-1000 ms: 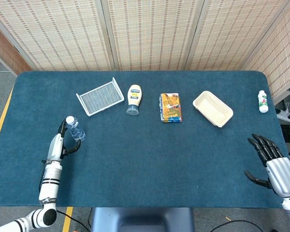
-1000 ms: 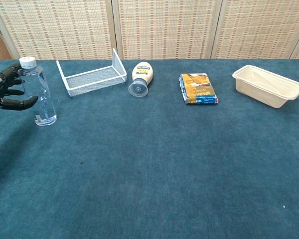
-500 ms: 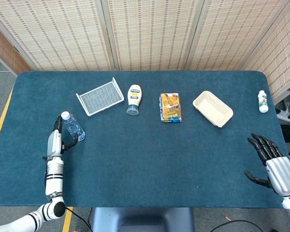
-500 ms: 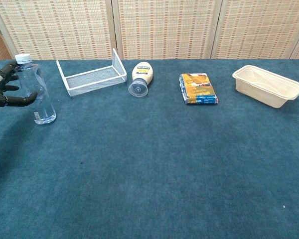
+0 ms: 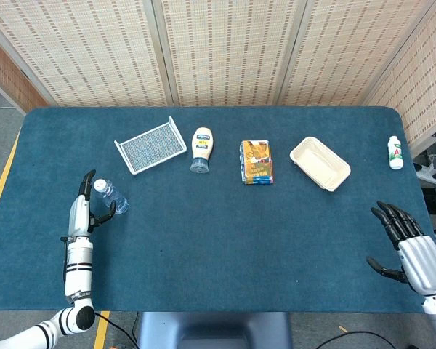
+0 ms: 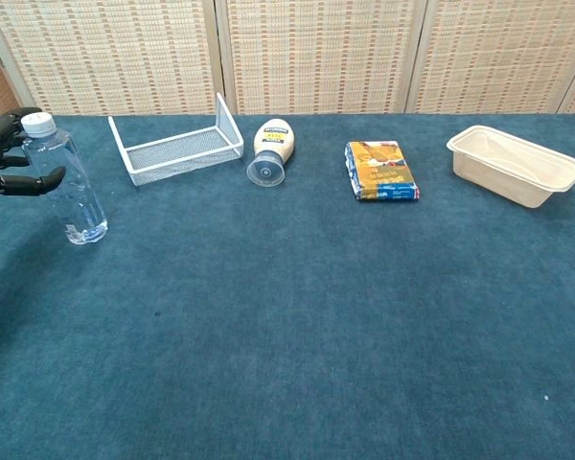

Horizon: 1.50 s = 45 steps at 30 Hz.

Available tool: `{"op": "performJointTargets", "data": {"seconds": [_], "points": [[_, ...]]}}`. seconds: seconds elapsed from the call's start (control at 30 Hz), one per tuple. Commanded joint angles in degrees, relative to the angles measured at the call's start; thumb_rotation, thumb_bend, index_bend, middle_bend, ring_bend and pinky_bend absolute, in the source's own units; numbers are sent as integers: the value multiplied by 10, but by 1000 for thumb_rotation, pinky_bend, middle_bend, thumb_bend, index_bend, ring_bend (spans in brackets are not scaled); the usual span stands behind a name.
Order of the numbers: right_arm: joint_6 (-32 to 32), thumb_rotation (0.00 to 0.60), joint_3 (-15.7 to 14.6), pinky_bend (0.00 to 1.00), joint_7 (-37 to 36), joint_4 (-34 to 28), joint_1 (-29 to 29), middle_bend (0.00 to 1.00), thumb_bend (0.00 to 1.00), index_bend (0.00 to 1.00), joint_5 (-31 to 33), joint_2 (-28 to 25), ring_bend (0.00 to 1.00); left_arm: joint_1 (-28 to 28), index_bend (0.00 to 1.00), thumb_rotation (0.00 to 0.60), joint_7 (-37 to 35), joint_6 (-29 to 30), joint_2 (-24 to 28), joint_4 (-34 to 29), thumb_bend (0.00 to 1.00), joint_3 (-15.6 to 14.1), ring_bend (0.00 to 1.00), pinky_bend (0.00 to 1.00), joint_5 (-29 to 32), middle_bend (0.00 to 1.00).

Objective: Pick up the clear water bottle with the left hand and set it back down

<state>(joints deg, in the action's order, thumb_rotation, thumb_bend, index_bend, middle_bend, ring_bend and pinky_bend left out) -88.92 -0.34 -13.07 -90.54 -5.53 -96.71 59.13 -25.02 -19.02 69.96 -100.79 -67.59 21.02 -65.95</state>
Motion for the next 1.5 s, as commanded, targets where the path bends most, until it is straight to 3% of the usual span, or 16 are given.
{"op": "performJointTargets", "data": {"seconds": [0.03,0.23,0.3,0.37,0.43,0.53,0.6,0.87,1.0,1.13,1.33,1.4,1.5], "points": [[1,600,0,113,0,0,-1,0,131,0,1,0,0,-3,0,600,2,-20,5,-12,392,-1,10,119,11,0],[3,600,0,114,0,0,-1,0,131,0,1,0,0,-8,0,600,-17,-52,0,-28,391,-1,11,119,25,4],[3,600,0,114,0,-1,-1,0,131,0,1,-1,0,-9,1,600,-23,-51,-6,-25,391,1,37,119,27,49],[2,600,0,114,-2,0,-1,0,131,0,1,-1,0,-9,55,600,-29,-42,-18,-15,394,2,118,121,23,141],[2,600,1,115,-3,1,-1,0,131,0,2,-1,0,-9,183,600,-45,-22,-33,-2,400,6,239,136,15,272],[3,600,1,116,-3,0,-2,0,131,0,2,-1,0,-8,366,600,-65,3,-49,12,429,11,423,218,2,484],[3,600,1,117,-2,0,-2,0,130,0,2,-1,0,-7,425,600,-69,13,-52,18,443,10,482,263,-6,551],[6,600,0,117,1,-1,-2,0,131,0,3,0,0,-3,479,600,-68,38,-49,22,442,10,529,267,-22,607],[10,600,0,117,1,-2,-3,0,131,0,5,-1,0,-2,508,600,-42,95,-36,26,479,5,551,296,-69,631],[14,600,-3,118,3,-4,-4,0,131,0,4,-4,0,-12,548,600,103,184,-12,92,543,-30,565,391,-159,650],[15,600,-4,119,5,-7,-4,0,131,0,4,-5,0,-27,622,600,241,210,36,161,583,-88,594,494,-245,691],[15,600,-4,119,6,-8,-3,0,131,0,4,-5,0,-29,637,600,250,206,45,165,583,-102,599,519,-258,700],[16,600,-5,119,7,-8,-3,0,131,0,4,-5,0,-22,653,600,182,187,48,114,584,-100,610,550,-234,714]]}}
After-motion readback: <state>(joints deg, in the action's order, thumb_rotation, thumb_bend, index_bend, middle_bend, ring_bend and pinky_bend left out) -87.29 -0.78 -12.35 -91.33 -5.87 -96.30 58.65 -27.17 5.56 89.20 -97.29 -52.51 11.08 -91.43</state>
